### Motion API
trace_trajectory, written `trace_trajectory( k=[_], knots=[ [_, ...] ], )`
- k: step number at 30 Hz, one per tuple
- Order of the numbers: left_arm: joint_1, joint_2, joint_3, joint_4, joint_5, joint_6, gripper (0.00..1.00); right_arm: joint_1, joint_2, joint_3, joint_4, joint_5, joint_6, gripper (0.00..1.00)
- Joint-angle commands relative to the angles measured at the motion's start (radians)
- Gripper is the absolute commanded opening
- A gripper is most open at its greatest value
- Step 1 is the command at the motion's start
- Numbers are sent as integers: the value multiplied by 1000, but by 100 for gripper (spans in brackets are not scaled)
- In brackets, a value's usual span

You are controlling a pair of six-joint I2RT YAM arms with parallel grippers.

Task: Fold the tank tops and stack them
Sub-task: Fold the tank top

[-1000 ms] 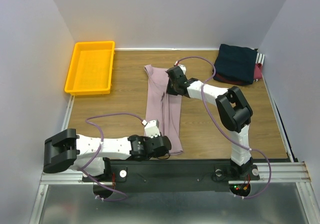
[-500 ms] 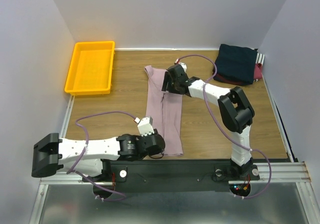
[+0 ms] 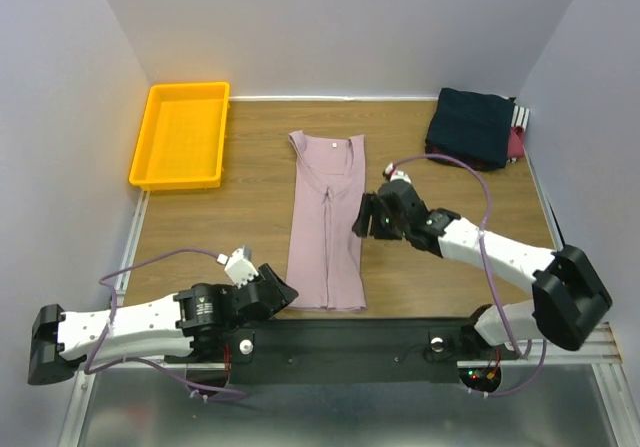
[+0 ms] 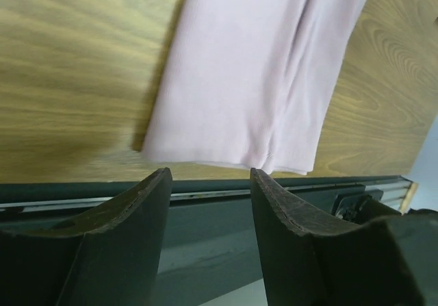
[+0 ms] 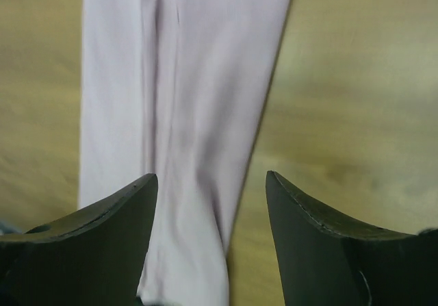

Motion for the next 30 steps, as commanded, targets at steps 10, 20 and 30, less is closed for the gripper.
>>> trace_trajectory(
  k=[10, 20, 30],
  knots=[
    [11, 72, -53, 14, 34, -89, 60, 324, -262, -350, -69, -41, 297, 68],
    [54, 126, -35, 18, 5, -52, 59, 418, -254, -404, -63, -41, 403, 68],
    [123, 206, -10, 60, 21, 66, 49, 426, -162, -375, -25, -13, 417, 54]
  ],
)
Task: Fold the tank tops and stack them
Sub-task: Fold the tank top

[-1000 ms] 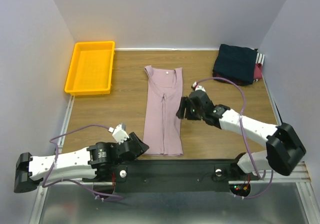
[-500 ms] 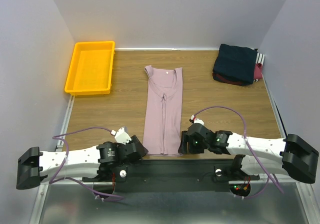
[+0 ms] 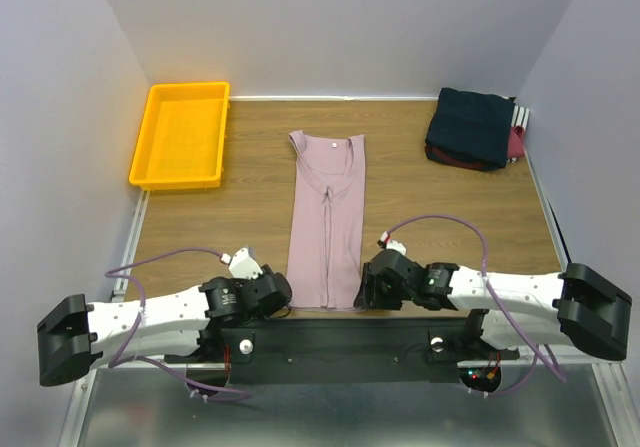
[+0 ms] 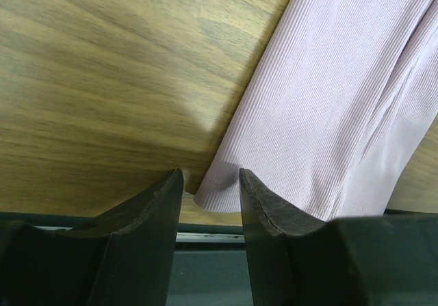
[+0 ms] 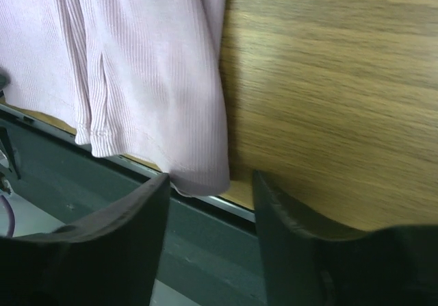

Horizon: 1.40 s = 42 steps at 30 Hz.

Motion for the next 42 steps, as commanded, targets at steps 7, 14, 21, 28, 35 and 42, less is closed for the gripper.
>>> trace_trajectory(
  k=[7, 14, 21, 28, 35, 42],
  knots=[
    [25, 52, 54, 39, -18, 114, 48, 24, 119, 38, 22, 53, -28, 34],
    [25, 103, 126, 42, -15, 199, 46, 24, 148, 90, -55, 119, -85, 9],
    [25, 146, 148, 117, 28, 247, 49, 6, 72, 129, -262, 235, -128, 9],
    [23, 189, 128, 172, 92, 241, 50, -7, 36, 123, -296, 219, -131, 14],
    [8, 164, 60, 209, 180, 187, 50, -5, -22, 111, -296, 192, -123, 48],
    [-39, 189, 50, 217, 212, 157, 51, -5, -70, 78, -299, 188, -98, 69]
  ],
)
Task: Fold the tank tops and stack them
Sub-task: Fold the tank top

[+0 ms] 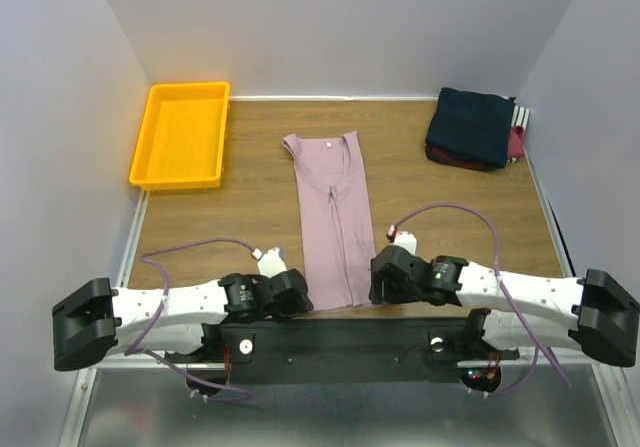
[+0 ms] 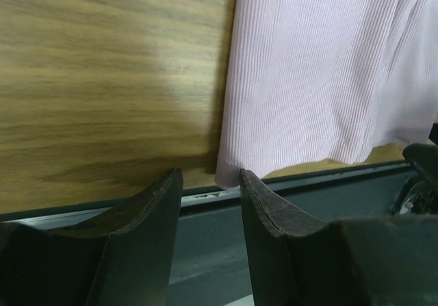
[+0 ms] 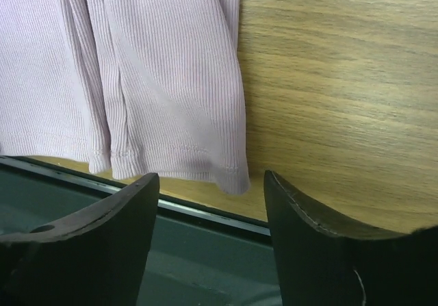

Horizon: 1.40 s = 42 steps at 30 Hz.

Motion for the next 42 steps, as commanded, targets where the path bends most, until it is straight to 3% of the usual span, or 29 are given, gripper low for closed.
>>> trace_trajectory(
  k=[1, 2, 4, 14, 17, 22, 24, 34, 39, 42],
  knots=[
    [-20, 25, -4, 14, 20, -25, 51, -1, -18, -30, -11, 16, 36, 74],
    [-23, 33, -1, 19, 22, -23, 51, -2, -20, -33, -11, 17, 37, 85],
    [-29, 50, 5, 31, 20, -25, 51, -2, -24, -38, -11, 22, 44, 87],
    [-30, -4, -10, -13, -29, -71, 49, -2, -30, -42, -8, 28, 50, 85],
    [-30, -8, -21, -4, -26, -72, 48, -1, -32, -47, -5, 28, 56, 77],
    [-30, 41, -18, 29, -10, -59, 46, -1, -24, -55, 13, 17, 65, 54],
    [-30, 61, -13, 42, -10, -56, 46, -1, -23, -61, 21, 11, 67, 49],
    [-30, 91, -29, 62, -21, -59, 42, -1, 9, -84, 73, -9, 80, 39],
    [-30, 91, -32, 60, -27, -59, 33, -1, 19, -84, 84, 14, 88, 38],
    [-32, 97, -29, 63, -26, -57, 18, -1, 23, -76, 90, 23, 90, 34]
  ],
)
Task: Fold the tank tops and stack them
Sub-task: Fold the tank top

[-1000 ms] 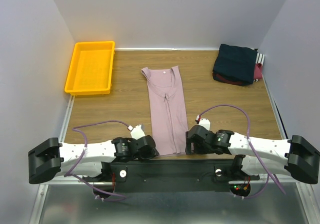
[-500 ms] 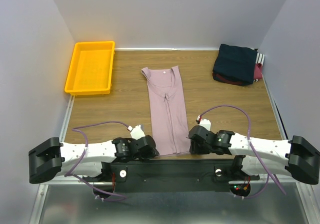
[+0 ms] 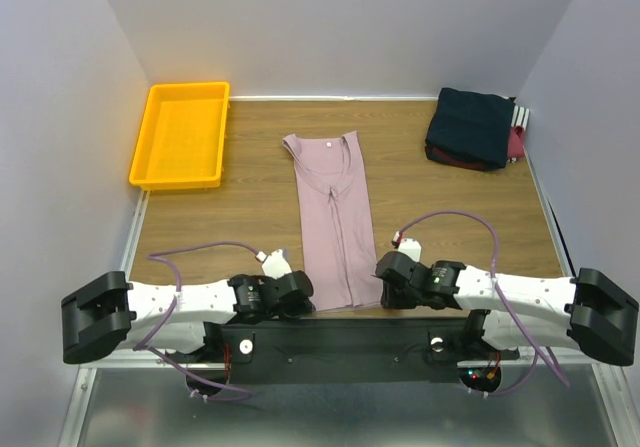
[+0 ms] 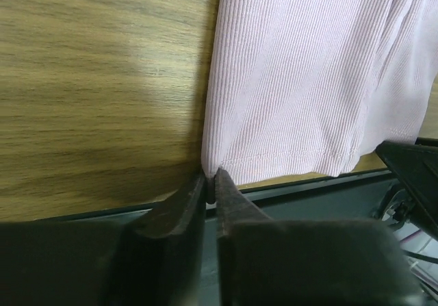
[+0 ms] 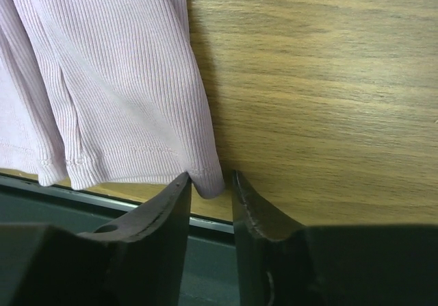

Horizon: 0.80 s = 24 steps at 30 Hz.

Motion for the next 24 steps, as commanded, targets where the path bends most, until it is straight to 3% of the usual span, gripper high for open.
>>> trace_trajectory(
  k=[1, 2, 7, 14, 24],
  knots=[
    [-8, 19, -22, -43, -27, 13, 9, -1, 17, 0, 55, 32, 18, 30],
    [-8, 22, -14, -41, -26, 17, 0, -1, 20, 1, 58, 30, 17, 27],
    [-42, 43, 7, -43, -27, 24, 0, -1, 34, 4, 63, 6, -9, 0],
    [-157, 94, 21, -40, -10, -86, 0, 51, -37, -45, 52, -43, 33, 0],
    [-329, 48, 12, -112, -15, -249, 0, 226, -127, 23, -180, -8, 164, 0]
  ],
)
